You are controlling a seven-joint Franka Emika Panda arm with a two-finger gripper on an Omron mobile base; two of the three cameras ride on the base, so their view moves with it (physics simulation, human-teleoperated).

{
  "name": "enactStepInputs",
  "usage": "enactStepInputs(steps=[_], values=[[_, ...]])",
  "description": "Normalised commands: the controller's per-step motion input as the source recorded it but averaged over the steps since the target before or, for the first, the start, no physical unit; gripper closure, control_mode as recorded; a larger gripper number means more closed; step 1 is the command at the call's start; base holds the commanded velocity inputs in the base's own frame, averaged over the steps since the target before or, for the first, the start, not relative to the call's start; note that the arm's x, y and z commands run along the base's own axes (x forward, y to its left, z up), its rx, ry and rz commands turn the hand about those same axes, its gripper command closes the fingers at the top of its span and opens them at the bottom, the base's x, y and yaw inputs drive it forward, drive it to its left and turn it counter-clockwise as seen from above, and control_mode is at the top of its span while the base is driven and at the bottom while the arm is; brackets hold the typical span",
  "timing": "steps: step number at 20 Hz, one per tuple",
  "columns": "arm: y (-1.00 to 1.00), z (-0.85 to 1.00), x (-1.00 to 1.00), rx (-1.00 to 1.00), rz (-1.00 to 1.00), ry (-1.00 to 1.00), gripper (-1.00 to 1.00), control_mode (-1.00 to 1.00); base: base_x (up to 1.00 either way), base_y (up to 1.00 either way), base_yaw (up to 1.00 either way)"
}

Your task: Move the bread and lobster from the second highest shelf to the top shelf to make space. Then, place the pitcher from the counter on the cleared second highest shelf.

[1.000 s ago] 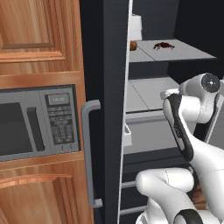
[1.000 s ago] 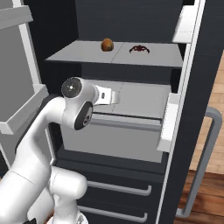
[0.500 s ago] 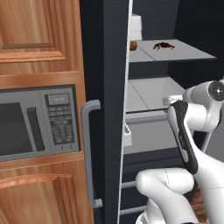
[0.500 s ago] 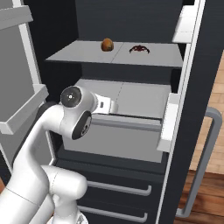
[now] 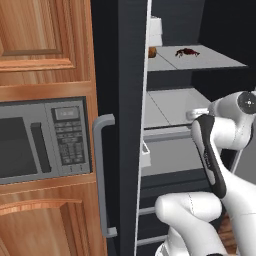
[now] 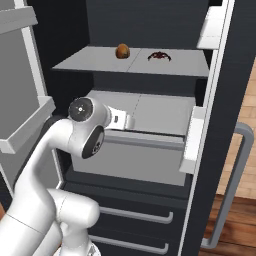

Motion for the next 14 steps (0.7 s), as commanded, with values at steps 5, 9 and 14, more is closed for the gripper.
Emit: enactStepInputs(steps=[5,9,14], values=[[0.04,0.00,0.00,0.00,0.00,0.00,-1.00,1.00,-0.05,0.10,0.00],[0.00,0.00,0.00,0.00,0.00,0.00,-1.00,1.00,-0.43,0.01,0.05],[0.00,0.00,0.00,0.00,0.00,0.00,-1.00,1.00,-0.61,-0.01,0.19]])
